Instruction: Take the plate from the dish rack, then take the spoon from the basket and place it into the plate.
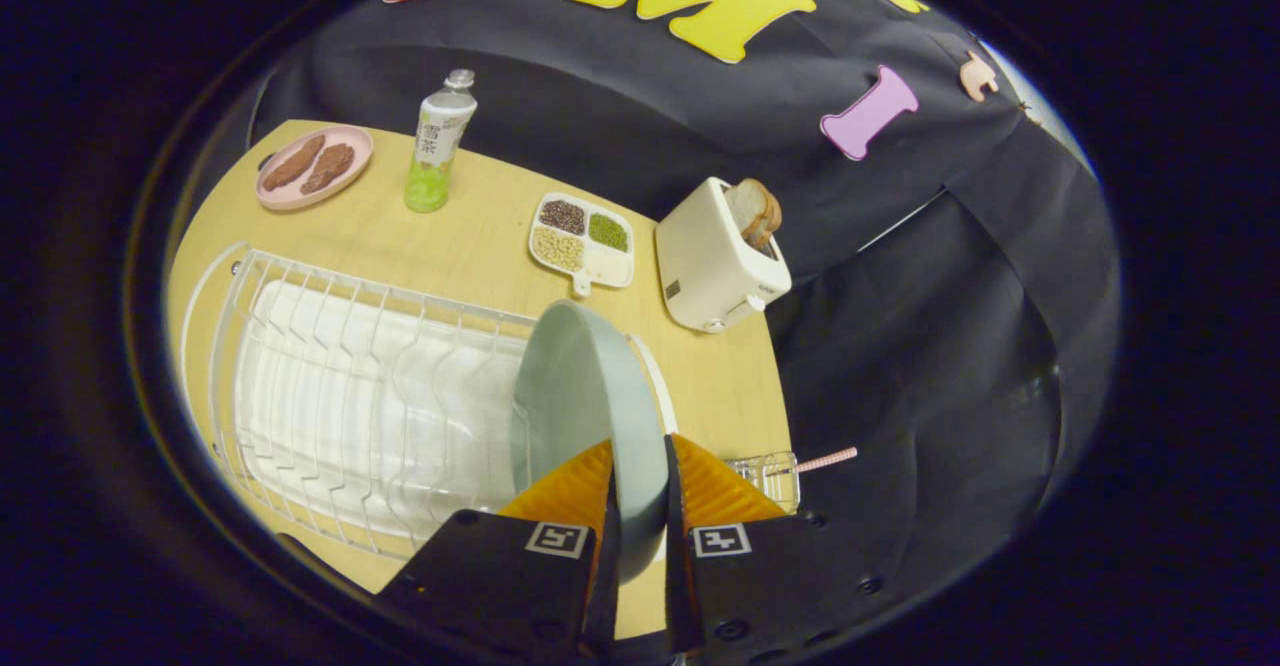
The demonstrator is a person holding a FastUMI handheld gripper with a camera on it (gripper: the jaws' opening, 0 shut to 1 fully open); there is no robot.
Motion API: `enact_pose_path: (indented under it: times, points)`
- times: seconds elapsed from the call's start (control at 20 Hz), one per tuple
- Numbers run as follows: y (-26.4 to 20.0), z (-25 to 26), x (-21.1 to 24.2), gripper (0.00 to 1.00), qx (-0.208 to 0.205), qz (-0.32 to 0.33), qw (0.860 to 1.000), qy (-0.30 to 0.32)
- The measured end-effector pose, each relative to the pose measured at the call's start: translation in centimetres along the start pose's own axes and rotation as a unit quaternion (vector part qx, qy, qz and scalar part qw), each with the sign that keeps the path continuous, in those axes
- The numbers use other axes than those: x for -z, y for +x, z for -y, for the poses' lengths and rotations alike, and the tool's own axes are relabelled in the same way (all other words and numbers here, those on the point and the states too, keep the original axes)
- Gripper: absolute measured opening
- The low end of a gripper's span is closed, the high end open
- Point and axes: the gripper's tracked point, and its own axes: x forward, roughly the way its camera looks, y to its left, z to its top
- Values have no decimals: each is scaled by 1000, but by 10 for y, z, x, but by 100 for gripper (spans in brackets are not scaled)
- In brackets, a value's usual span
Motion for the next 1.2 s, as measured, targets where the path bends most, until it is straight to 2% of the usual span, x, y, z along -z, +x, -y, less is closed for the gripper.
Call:
enact_pose_path:
  times: [0.3, 0.5, 0.7, 0.75, 0.8, 0.9, 0.95, 1.1, 1.2]
  points:
    - [-4, 4, 5, 24, 10, 11, 999, 35]
    - [-12, 25, 3, 24, 26, 47, 996, 66]
    - [-21, 47, 14, 24, 5, 73, 992, 101]
    - [-26, 49, 20, 24, -18, 80, 991, 108]
    - [-32, 45, 27, 24, -57, 84, 988, 112]
    - [-57, 32, 44, 24, -152, 89, 975, 136]
    - [-66, 34, 56, 24, -184, 90, 968, 146]
    - [-83, 32, 89, 24, -228, 114, 953, 164]
    - [-95, 14, 118, 24, -273, 118, 939, 170]
